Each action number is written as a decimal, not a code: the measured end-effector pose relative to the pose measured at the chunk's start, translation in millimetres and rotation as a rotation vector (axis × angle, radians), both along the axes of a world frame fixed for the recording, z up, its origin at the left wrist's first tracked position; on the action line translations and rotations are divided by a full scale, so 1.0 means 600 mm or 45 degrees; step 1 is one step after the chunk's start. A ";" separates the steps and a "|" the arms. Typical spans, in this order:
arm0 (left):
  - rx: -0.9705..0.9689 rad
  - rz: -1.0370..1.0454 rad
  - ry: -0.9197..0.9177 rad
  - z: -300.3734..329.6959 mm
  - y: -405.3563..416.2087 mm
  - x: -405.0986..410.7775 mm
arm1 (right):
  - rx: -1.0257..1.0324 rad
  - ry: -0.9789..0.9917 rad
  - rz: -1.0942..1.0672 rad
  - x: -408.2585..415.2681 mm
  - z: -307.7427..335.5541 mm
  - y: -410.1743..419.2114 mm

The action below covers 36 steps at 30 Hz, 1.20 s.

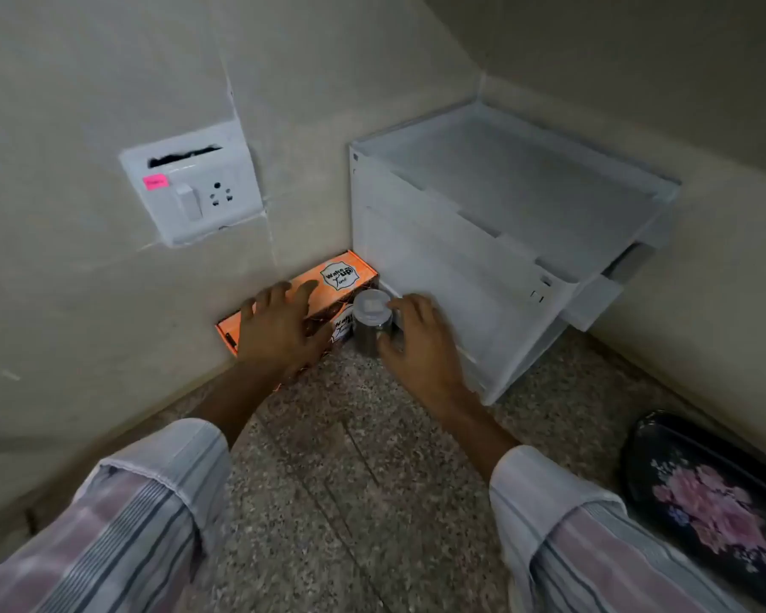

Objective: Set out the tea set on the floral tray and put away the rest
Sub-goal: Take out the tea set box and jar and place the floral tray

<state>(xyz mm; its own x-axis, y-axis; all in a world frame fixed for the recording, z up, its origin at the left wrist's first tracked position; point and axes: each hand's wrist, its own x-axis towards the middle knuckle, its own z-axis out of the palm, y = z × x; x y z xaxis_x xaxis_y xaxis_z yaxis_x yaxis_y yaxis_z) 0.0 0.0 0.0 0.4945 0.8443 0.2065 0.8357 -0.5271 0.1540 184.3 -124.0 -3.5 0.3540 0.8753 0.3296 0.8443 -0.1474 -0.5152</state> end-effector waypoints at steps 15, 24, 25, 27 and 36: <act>0.068 -0.026 0.202 -0.029 0.072 0.012 | -0.130 0.249 -0.065 -0.003 -0.082 0.128; -0.140 -0.024 0.089 -0.031 0.074 0.021 | -0.134 0.270 -0.038 0.003 -0.081 0.130; -0.140 -0.025 0.093 -0.031 0.075 0.022 | -0.137 0.271 -0.038 0.004 -0.081 0.130; -0.138 -0.023 0.109 -0.032 0.076 0.022 | -0.157 0.266 -0.038 0.004 -0.080 0.131; -0.148 -0.038 0.076 -0.030 0.074 0.021 | -0.186 0.241 -0.053 0.001 -0.076 0.132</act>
<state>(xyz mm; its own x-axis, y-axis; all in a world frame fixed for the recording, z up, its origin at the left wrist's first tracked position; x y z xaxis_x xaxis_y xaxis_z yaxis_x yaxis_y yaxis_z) 12.9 44.6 -18.3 0.5285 0.8454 0.0774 0.8292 -0.5337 0.1660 185.2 -44.8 -49.1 0.4343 0.8921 0.1249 0.7265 -0.2649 -0.6340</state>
